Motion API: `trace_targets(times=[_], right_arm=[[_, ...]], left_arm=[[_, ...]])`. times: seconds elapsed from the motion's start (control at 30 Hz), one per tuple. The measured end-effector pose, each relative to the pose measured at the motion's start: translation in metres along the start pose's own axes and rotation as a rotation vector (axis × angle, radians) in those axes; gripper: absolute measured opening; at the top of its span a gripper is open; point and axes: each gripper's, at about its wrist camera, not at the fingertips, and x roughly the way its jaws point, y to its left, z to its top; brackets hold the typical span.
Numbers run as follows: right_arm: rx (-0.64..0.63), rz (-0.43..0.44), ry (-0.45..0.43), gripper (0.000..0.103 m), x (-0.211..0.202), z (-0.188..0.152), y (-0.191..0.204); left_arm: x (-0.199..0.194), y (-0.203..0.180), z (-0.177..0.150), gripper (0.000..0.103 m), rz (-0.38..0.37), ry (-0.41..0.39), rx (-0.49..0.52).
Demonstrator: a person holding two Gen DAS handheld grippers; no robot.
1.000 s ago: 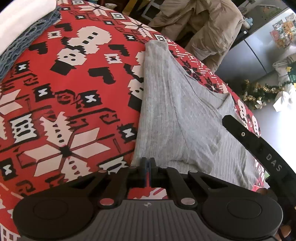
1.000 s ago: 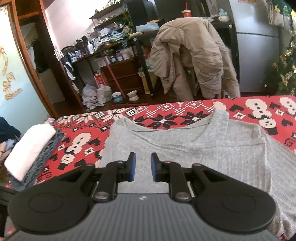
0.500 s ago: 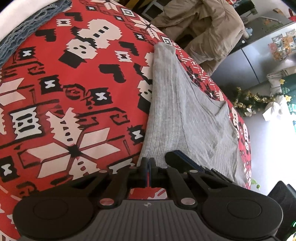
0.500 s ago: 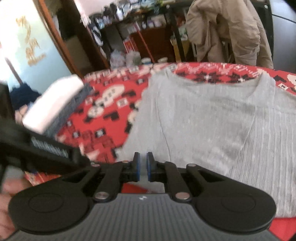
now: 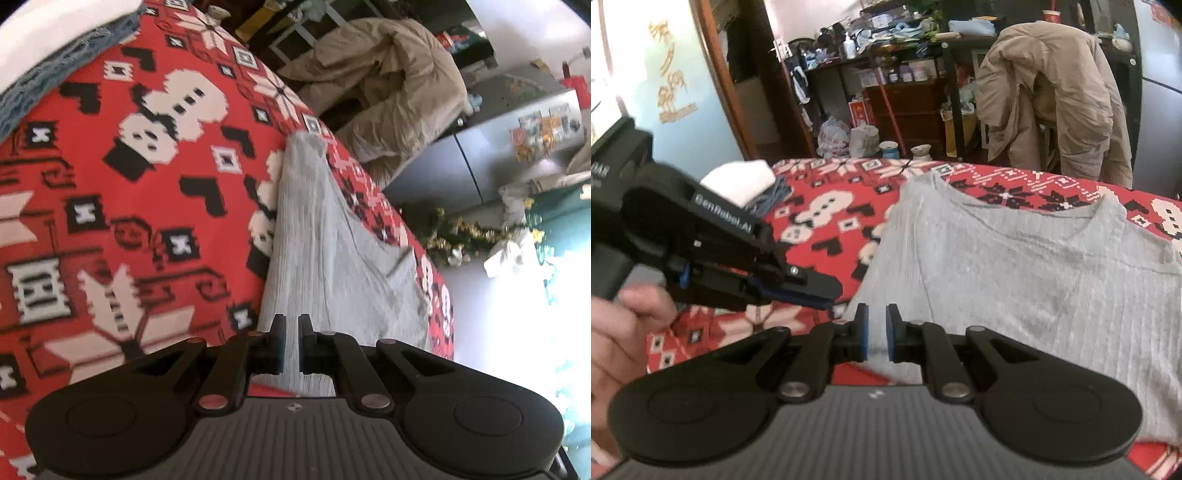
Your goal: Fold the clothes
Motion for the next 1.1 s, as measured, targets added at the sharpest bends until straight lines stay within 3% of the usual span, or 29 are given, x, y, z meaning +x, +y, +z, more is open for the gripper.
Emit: trace_targets(times=[0.17,0.43,0.6,0.8,0.93,1.1], right_arm=[[-0.053,0.001,0.014,0.010,0.029,0.039,0.003],[-0.047,0.026,0.132,0.010,0.114,0.115,-0.019],[-0.024,-0.001,0.201,0.009,0.158,0.126,-0.031],[0.021,-0.008,0.192,0.006,0.192,0.138,-0.032],[0.053,-0.025,0.186,0.007,0.201,0.154,-0.033],[0.046,-0.043,0.113,0.010,0.154,0.169,-0.030]], left_arm=[[-0.003,0.017,0.018,0.005,-0.056,-0.028,-0.107],[0.002,0.036,0.040,0.005,-0.096,-0.015,-0.206],[0.006,0.047,0.053,0.005,-0.120,-0.005,-0.265],[0.008,0.044,0.052,0.005,-0.105,0.003,-0.257],[0.005,0.047,0.052,0.005,-0.110,-0.006,-0.257],[0.003,0.041,0.052,0.005,-0.100,-0.011,-0.224]])
